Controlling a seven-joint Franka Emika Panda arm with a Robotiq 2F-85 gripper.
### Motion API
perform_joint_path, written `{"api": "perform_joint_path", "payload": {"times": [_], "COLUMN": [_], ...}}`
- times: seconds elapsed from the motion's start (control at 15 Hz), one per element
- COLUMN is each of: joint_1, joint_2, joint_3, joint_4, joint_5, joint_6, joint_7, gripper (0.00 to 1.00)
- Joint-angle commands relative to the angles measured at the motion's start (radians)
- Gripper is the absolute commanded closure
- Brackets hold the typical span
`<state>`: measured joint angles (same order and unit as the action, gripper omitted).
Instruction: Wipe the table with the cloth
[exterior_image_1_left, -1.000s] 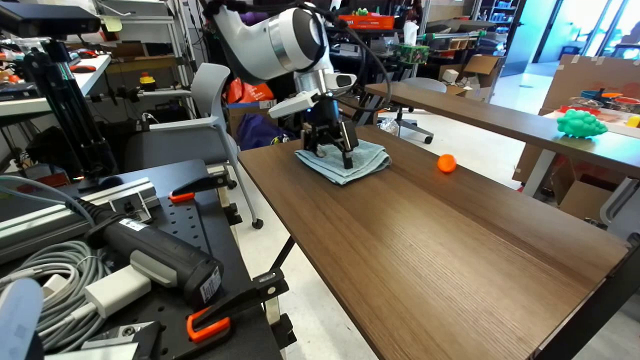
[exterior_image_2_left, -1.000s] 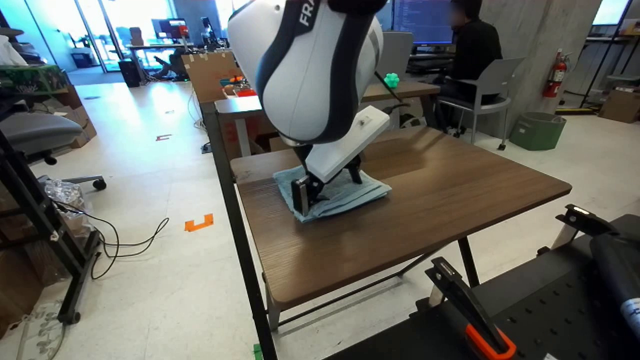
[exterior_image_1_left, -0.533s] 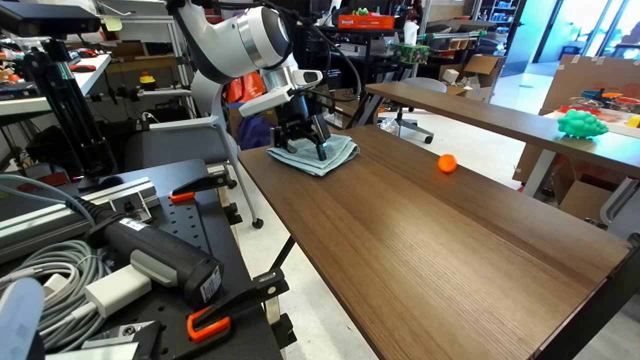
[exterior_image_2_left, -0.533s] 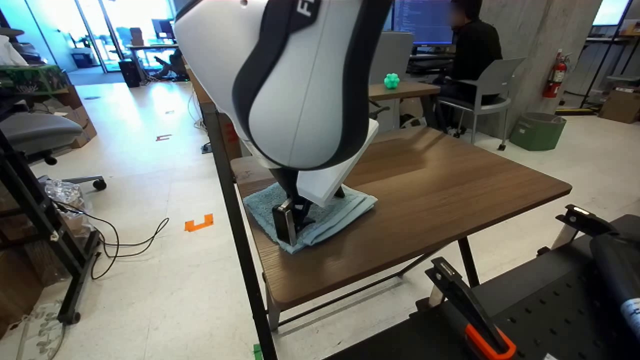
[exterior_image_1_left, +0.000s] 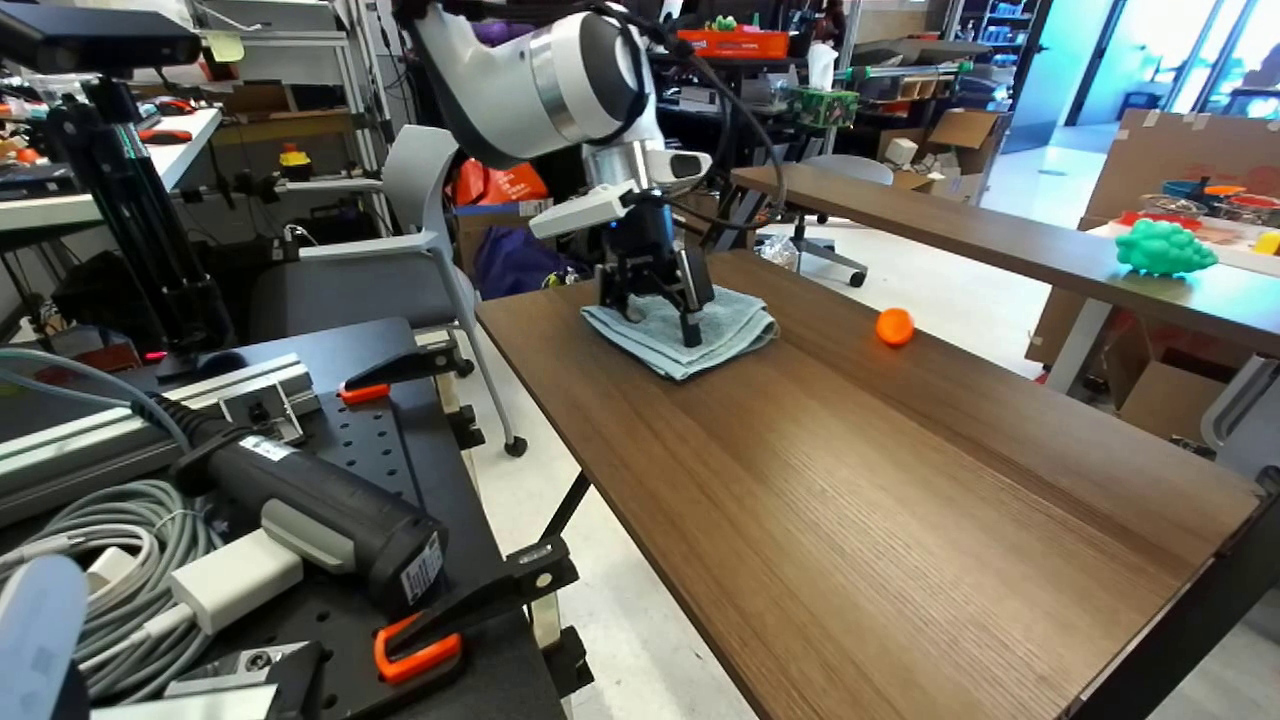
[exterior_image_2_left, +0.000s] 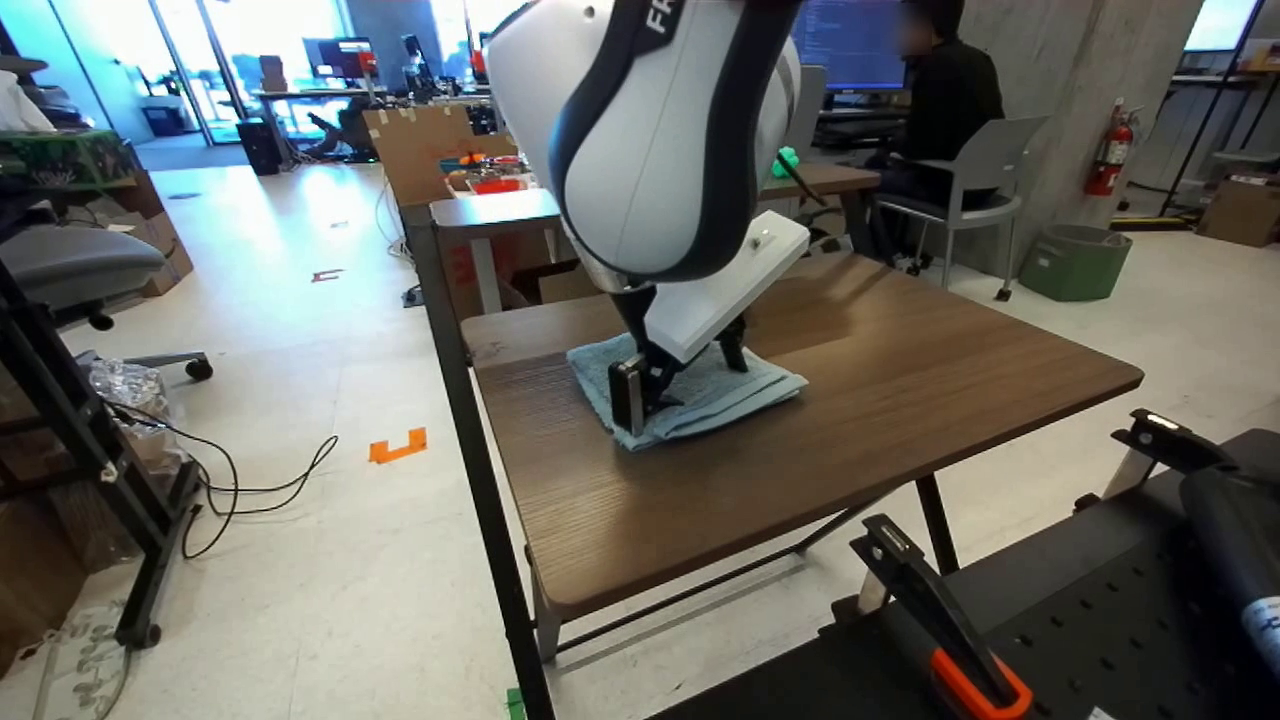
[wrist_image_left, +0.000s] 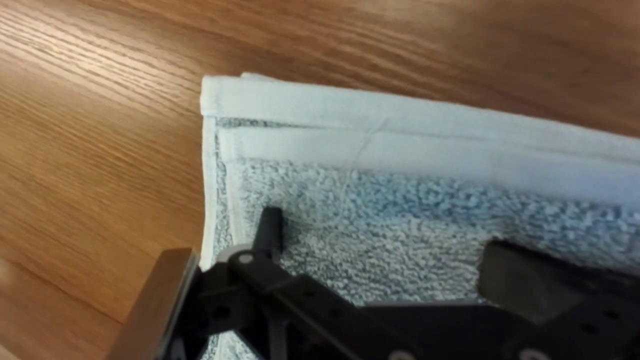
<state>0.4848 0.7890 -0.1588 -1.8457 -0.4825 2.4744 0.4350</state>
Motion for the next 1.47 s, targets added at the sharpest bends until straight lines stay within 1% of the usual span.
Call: {"api": "perform_joint_path", "payload": {"times": [0.0, 0.27, 0.4, 0.6, 0.8, 0.93, 1.07, 1.2, 1.4], "joint_1": [-0.096, -0.095, -0.075, -0.043, -0.009, -0.001, -0.002, -0.024, -0.088], "joint_2": [0.13, 0.208, 0.236, 0.266, 0.282, 0.291, 0.284, 0.266, 0.238], "joint_3": [0.047, 0.053, 0.054, 0.061, 0.053, 0.034, -0.011, -0.05, -0.09], "joint_4": [0.214, 0.384, 0.448, 0.514, 0.53, 0.533, 0.5, 0.456, 0.398], "joint_5": [0.13, 0.174, 0.175, 0.165, 0.143, 0.131, 0.103, 0.093, 0.115], "joint_6": [-0.135, -0.221, -0.261, -0.294, -0.265, -0.279, -0.287, -0.265, -0.256], "joint_7": [-0.027, 0.022, 0.053, 0.085, 0.109, 0.115, 0.129, 0.158, 0.177], "gripper": [0.0, 0.0, 0.0, 0.0, 0.0, 0.0, 0.0, 0.0, 0.0]}}
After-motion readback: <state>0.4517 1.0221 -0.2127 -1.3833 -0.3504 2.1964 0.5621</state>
